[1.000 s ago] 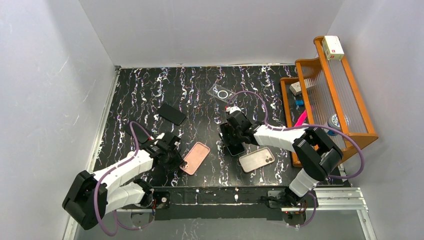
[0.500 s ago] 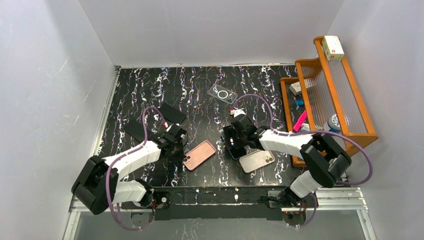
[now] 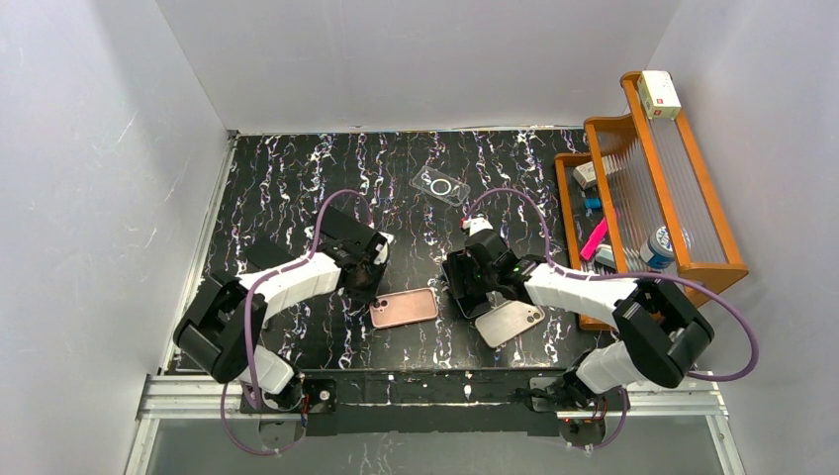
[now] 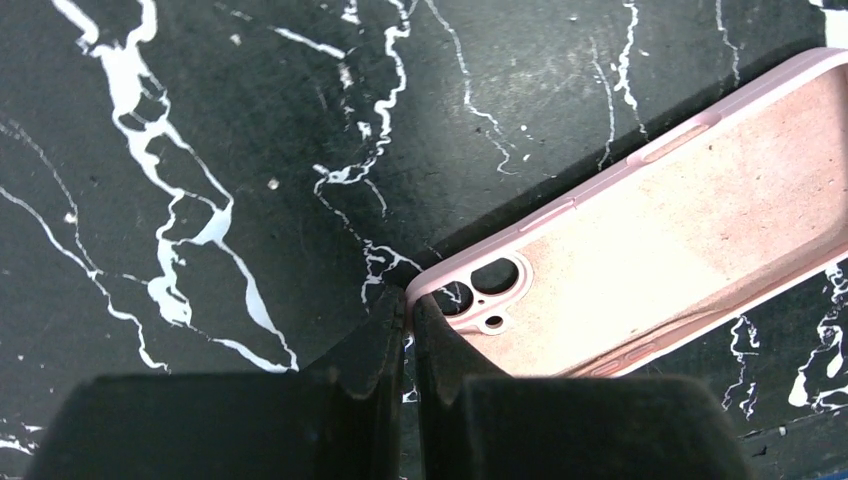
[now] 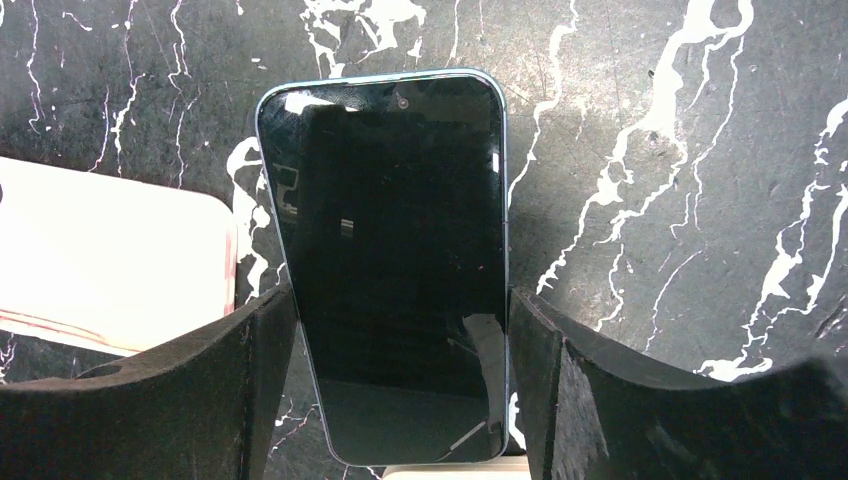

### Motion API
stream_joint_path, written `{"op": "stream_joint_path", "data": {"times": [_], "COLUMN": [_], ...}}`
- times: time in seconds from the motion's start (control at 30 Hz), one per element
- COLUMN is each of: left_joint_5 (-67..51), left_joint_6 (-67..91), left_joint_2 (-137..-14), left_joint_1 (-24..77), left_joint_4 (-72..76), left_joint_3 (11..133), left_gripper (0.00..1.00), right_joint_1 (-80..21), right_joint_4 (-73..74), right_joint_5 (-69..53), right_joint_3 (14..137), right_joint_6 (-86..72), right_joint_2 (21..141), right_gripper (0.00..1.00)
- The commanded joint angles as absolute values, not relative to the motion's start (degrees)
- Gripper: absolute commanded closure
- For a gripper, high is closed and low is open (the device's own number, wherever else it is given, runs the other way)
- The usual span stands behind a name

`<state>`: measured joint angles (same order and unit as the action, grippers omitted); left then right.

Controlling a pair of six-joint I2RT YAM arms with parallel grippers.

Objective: Put the phone into the phone case

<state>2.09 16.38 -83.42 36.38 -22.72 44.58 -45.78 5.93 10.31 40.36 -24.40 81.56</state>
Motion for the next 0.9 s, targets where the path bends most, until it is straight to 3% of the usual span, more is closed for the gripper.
{"op": "stream_joint_path", "data": {"times": [0.0, 0.17, 0.23, 0.33, 0.47, 0.6, 0.7, 0.87], "left_joint_5": [-1.7, -1.2, 4.2, 3.2, 0.1, -14.3, -24.1, -25.6], "left_joint_6": [10.3, 9.4, 13.2, 17.1, 22.5, 27.5, 30.9, 30.0], "left_joint_2": [-83.4, -82.5, -82.3, -79.0, -72.5, -67.0, -63.4, -62.1], "left_joint_1": [36.5, 36.5, 36.3, 35.6, 30.7, 18.2, 8.5, 5.5], "left_joint_4": [-23.0, -23.1, -25.3, -25.3, -24.8, -23.3, -21.6, -24.4], "left_joint_3": [47.1, 47.8, 49.3, 49.8, 49.6, 46.9, 44.2, 43.3], "left_gripper": [1.0, 0.97, 0.86, 0.59, 0.42, 0.31, 0.06, 0.02], "right_joint_1": [-46.0, -46.0, -46.1, -46.1, -46.4, -47.0, -47.7, -49.6], "right_joint_4": [3.3, 1.1, -0.3, -2.2, -4.4, -7.5, -9.8, -12.9], "right_joint_5": [10.0, 6.9, 4.9, 3.4, 0.5, -3.7, -7.1, -11.6], "right_joint_3": [40.0, 39.2, 38.7, 38.2, 37.7, 37.9, 38.9, 41.2], "right_joint_6": [-23.9, -21.9, -20.9, -19.9, -17.5, -14.1, -10.4, -2.2], "right_joint_2": [78.5, 76.3, 75.4, 74.3, 72.7, 71.5, 71.7, 73.8], "right_gripper": [0.41, 0.42, 0.43, 0.43, 0.43, 0.43, 0.43, 0.43]}}
